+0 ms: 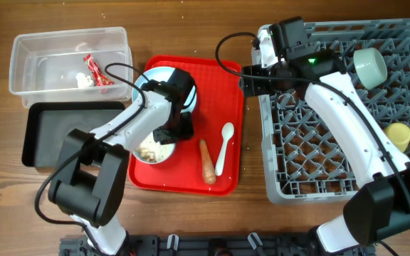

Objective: Sort waste into correct bins and load items into the dishwasher rack
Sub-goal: 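Grasp the blue rice bowl with the left gripper and lift it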

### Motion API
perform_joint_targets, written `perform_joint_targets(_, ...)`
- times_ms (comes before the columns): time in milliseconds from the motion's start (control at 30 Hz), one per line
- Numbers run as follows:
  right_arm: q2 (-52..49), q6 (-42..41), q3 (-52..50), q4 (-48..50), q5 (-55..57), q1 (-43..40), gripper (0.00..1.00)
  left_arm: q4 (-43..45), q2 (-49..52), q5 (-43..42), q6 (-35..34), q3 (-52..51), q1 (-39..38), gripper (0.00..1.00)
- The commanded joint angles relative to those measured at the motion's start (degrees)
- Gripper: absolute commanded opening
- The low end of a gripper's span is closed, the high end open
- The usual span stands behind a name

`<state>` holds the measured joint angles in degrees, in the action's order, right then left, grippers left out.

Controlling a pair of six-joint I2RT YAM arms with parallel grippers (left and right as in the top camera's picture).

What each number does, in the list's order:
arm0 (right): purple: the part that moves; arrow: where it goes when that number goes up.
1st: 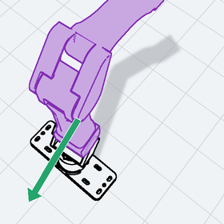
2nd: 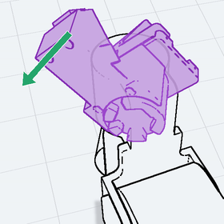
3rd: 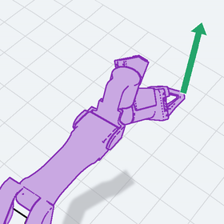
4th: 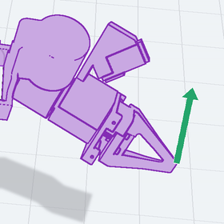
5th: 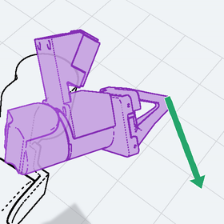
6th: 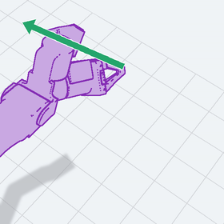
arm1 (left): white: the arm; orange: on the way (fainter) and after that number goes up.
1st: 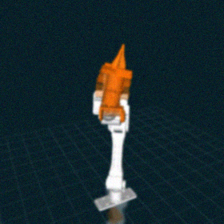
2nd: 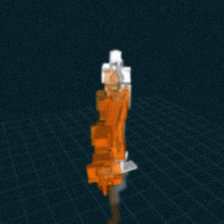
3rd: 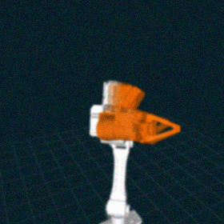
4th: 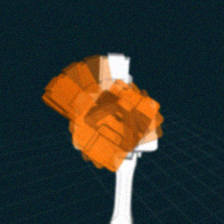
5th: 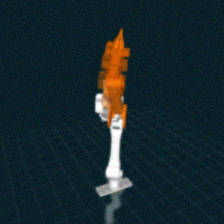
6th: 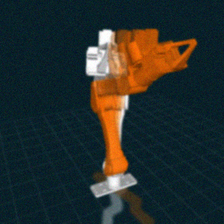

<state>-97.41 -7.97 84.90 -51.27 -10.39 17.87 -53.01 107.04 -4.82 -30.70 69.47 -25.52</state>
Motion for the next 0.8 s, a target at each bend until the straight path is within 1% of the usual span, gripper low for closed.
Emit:
perform_joint_targets(0, -0.66, -1.01, -0.13, -0.81, 0.96, 0.17, 0.79, 0.09, 0.50, 0.85, 0.04, -0.26, -0.11, 0.13)
perform_joint_targets(33, -0.66, -0.96, -0.13, -1.20, 1.57, 0.17, 0.79, -0.17, 0.48, 0.87, 0.07, -0.24, -0.09, 0.04)
perform_joint_targets(200, -0.66, -1.01, -0.13, -2.47, 4.48, 0.17, 0.79, -1.51, -0.68, 2.51, 0.52, 0.17, -0.09, 0.04)
perform_joint_targets(400, -0.66, -1.01, -0.13, -2.80, 5.73, 0.15, 0.79, -7.10, -6.29, 5.66, 0.66, 3.34, -0.09, 0.04)
perform_joint_targets(500, -0.66, -0.96, -0.13, -3.34, 6.25, 0.15, 0.79, -8.15, -10.95, 8.02, 0.68, 3.63, 0.74, 0.04)
perform_joint_targets(567, -0.66, -0.96, -0.13, -3.61, 6.58, 0.15, 0.79, -8.59, -14.16, 8.13, 0.68, 3.63, 2.80, 0.04)
perform_joint_targets(633, -0.63, -0.98, -0.13, -3.67, 6.58, 0.15, 0.79, -8.98, -17.92, 7.34, 2.16, 3.63, 6.73, 0.04)
perform_joint_targets(700, -0.66, -0.98, -0.13, -3.74, 6.58, 0.15, 0.78, -8.92, -20.68, 4.04, 6.32, 3.63, 11.06, 0.04)
perform_joint_targets(767, -0.66, -0.98, -0.13, -3.87, 6.58, 0.15, 0.79, -8.87, -22.34, -1.03, 11.17, 3.63, 15.74, 0.04)
